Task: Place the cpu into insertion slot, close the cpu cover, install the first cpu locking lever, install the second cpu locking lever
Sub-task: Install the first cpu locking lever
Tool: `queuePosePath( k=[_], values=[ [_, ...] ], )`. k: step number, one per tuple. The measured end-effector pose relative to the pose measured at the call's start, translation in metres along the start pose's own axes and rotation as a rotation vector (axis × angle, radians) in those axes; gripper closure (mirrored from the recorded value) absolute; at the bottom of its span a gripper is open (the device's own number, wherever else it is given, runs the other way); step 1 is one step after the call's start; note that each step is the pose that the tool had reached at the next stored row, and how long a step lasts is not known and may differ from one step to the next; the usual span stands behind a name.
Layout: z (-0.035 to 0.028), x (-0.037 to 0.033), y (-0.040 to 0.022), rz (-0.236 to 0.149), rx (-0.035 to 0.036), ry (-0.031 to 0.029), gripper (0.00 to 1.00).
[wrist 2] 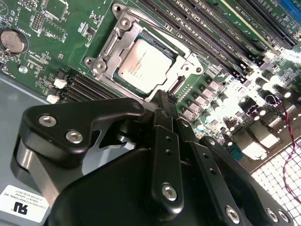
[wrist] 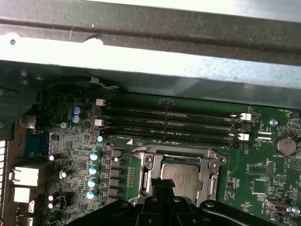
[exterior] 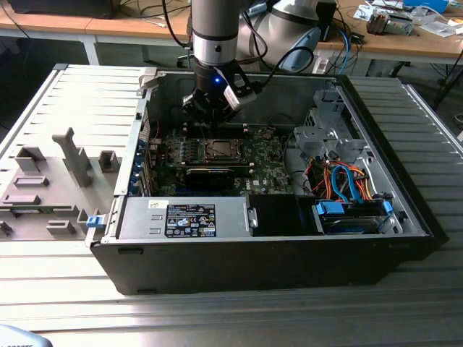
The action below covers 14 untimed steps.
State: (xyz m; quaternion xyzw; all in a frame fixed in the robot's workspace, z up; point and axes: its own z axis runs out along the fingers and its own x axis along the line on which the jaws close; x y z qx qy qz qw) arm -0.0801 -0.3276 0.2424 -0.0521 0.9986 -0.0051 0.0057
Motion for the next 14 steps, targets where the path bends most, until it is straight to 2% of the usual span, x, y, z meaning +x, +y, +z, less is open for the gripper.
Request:
queuePosePath(
  k=[2, 5, 6, 14],
  values=[
    [0.0000, 0.0010, 0.0001, 0.000, 0.0001, 0.0001, 0.89],
    [-0.0002, 0.0166, 0.0017, 0.000, 0.0001, -0.0001, 0.89],
    [-0.0002, 0.0191, 0.0020, 0.000, 0.0001, -0.0001, 0.89],
    [-0.0003, 0.0259, 0.0027, 0.000, 0.0001, -0.0001, 0.89]
  ],
)
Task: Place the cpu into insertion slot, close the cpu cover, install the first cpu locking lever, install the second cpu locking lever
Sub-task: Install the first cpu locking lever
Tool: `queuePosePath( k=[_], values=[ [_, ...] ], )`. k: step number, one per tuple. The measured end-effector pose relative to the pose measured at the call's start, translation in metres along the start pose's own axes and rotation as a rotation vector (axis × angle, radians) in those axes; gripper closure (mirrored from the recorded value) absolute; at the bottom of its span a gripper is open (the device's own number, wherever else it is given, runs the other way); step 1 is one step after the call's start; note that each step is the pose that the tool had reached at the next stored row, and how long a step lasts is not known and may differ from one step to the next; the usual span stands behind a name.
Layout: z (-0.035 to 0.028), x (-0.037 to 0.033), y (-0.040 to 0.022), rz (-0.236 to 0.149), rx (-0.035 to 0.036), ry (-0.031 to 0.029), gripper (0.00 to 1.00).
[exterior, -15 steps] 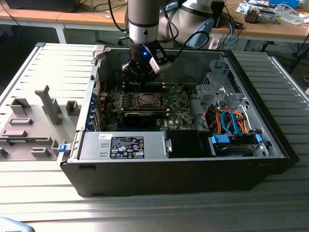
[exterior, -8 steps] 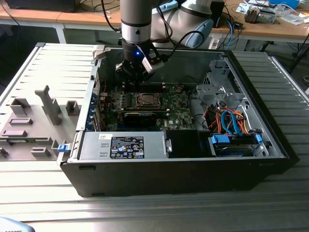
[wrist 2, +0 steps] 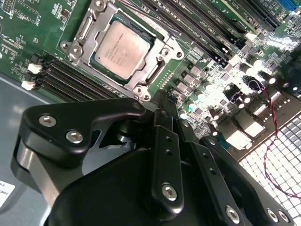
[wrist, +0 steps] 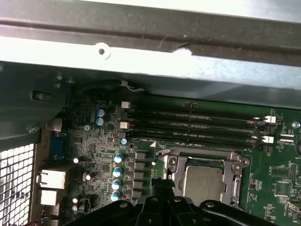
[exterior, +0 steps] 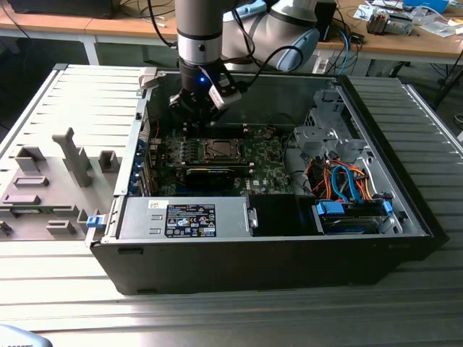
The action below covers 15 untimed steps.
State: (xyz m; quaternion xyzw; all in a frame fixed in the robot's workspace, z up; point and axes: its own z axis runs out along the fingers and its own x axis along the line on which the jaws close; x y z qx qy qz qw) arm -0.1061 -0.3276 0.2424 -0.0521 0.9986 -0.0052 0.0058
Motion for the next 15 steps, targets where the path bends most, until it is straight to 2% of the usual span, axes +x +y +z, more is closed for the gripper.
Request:
queuePosePath(
  k=[15],
  values=[
    [-0.0001, 0.0091, 0.0010, 0.000, 0.0000, 0.0000, 0.89]
  ],
)
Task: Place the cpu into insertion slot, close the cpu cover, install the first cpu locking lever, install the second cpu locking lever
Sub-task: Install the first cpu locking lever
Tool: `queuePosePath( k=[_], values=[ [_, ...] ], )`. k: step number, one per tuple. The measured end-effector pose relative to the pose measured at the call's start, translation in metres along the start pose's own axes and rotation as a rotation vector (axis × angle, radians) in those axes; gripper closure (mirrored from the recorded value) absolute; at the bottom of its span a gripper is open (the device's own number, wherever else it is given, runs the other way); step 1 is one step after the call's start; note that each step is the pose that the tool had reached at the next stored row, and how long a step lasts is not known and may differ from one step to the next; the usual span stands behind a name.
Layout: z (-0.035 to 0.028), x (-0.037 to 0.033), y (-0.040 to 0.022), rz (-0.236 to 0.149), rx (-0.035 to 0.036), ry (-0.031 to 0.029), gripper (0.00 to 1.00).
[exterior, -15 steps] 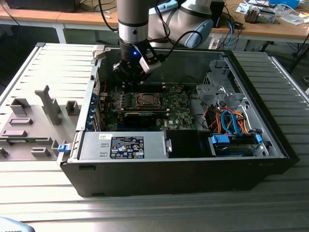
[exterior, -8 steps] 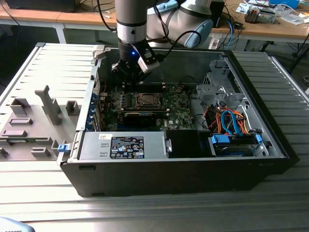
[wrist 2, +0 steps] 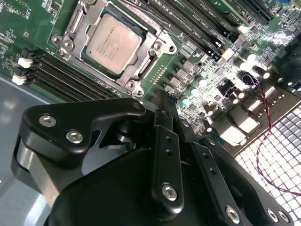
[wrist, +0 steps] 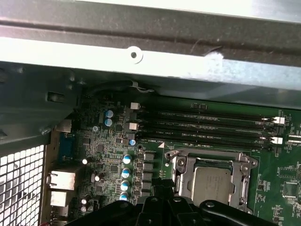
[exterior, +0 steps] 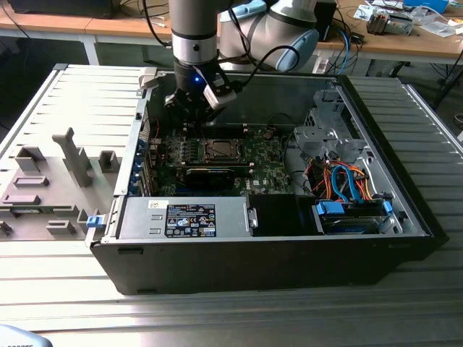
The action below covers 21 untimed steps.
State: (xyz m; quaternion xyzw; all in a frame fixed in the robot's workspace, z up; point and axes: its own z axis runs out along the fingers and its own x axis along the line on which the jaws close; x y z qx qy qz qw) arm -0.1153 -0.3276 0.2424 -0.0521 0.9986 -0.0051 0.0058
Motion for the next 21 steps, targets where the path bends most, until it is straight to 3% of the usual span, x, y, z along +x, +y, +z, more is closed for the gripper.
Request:
queuePosePath(
  k=[21],
  values=[
    [-0.0001, 0.0084, 0.0009, 0.000, 0.0000, 0.0000, 0.89]
  ],
)
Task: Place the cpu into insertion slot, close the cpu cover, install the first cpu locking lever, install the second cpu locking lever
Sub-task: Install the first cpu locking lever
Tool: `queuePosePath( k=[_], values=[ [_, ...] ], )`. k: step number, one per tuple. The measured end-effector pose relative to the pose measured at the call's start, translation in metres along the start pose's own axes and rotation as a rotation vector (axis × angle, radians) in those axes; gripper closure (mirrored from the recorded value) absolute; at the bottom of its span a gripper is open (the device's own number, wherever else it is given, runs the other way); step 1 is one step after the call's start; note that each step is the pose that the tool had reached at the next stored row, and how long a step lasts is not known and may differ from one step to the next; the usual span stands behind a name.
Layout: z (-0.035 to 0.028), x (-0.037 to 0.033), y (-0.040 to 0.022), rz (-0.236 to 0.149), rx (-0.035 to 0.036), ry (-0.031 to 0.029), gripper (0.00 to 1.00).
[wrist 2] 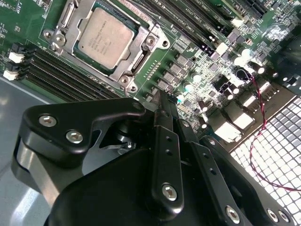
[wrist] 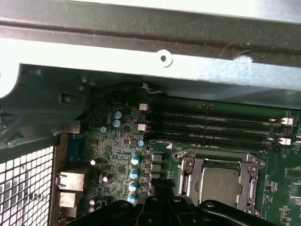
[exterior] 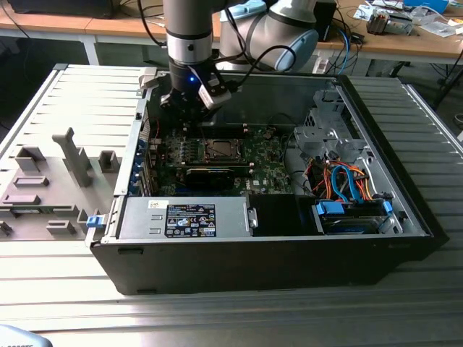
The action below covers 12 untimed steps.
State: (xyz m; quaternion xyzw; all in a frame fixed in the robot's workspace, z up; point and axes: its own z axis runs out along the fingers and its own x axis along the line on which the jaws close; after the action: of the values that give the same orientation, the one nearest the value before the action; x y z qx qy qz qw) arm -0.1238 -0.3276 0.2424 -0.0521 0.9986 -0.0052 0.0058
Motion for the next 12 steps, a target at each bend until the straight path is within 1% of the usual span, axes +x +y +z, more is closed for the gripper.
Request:
queuePosePath(
  k=[9, 12],
  values=[
    [-0.0001, 0.0036, 0.0009, 0.000, 0.0001, 0.0001, 0.89],
    [-0.0001, 0.0031, 0.0050, 0.000, 0.0000, 0.0000, 0.89]
  ],
)
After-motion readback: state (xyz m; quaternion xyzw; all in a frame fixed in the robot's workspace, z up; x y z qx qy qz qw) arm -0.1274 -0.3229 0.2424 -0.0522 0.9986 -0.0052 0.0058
